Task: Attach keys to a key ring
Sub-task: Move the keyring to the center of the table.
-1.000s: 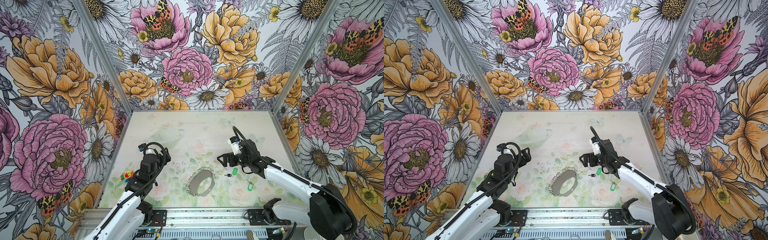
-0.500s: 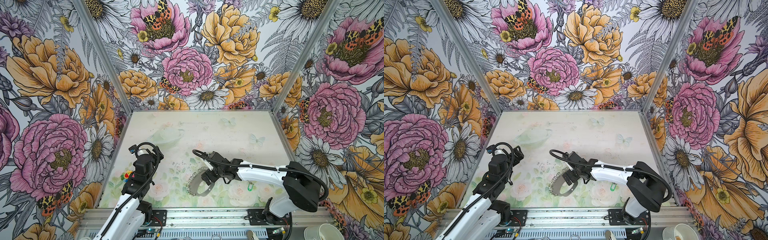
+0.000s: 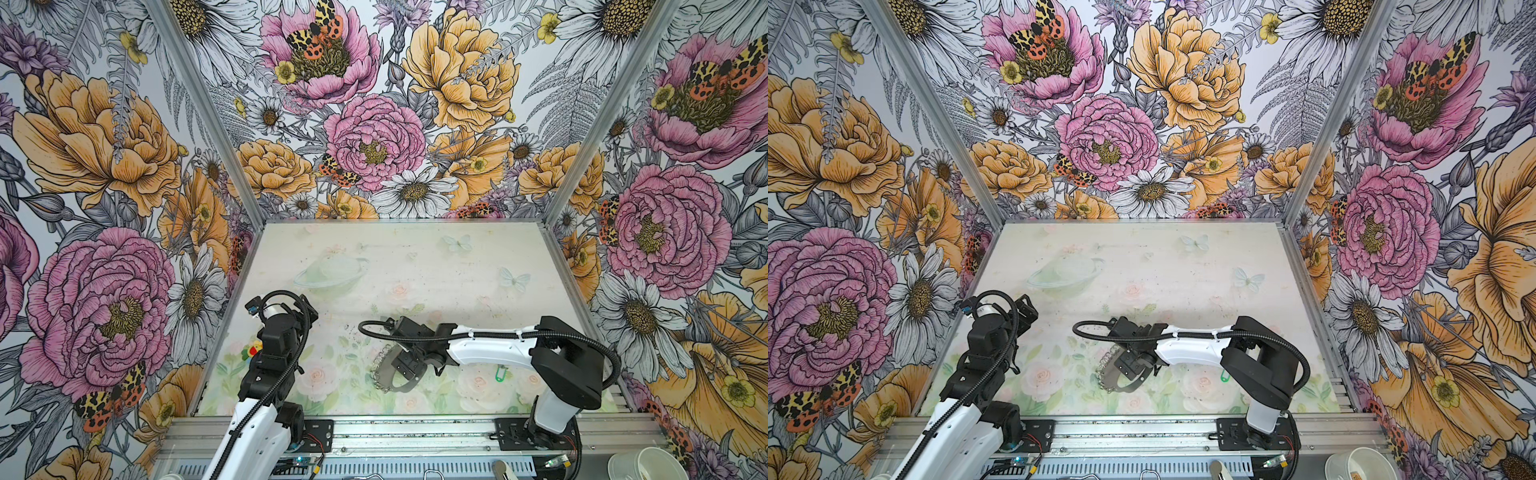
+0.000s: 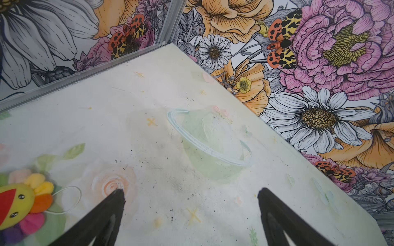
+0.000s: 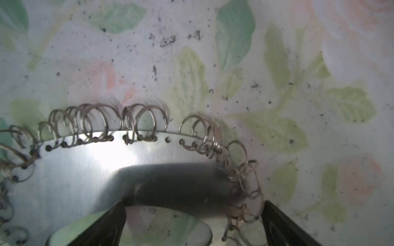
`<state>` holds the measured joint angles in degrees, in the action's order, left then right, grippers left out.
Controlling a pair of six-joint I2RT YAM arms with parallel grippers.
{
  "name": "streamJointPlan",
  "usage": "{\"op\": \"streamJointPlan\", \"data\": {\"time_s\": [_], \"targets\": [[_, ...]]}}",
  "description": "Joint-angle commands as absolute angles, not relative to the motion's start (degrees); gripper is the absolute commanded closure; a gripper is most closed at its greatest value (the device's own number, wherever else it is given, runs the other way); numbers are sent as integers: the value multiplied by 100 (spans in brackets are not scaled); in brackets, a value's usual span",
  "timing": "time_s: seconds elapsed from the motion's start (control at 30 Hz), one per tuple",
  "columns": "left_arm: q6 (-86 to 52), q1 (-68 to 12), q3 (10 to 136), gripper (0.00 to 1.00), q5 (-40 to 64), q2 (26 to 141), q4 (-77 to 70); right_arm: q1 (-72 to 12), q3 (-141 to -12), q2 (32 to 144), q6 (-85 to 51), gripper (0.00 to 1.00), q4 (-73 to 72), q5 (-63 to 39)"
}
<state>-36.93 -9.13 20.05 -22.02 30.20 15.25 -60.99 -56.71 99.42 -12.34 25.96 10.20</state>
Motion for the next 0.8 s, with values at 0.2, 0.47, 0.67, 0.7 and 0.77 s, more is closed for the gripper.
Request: {"op": "streamJointPlan", "data": {"time_s": [0.2,0.47,0.67,0.7,0.77], "targets": [[-3770,-769,1899,1,-1943,2967,1560,-5885,-6209,10367,-1437,0,2716,1897],[-3778,-716,1881,1,-1817,3023,1525,-5150,-6798,10785,-1842,1,2738,1560],[-3736,-649,1953,1,-1358,3400,1327,-4716,-6911,10640,-2031,1,2737,1181],[-3720,-649,1981,1,-1252,3514,1270,-4719,-6908,10542,-1967,1,2739,1102],[-3683,-650,2051,1,-949,3744,1175,-4720,-6808,10298,-1849,3,2716,836]]}}
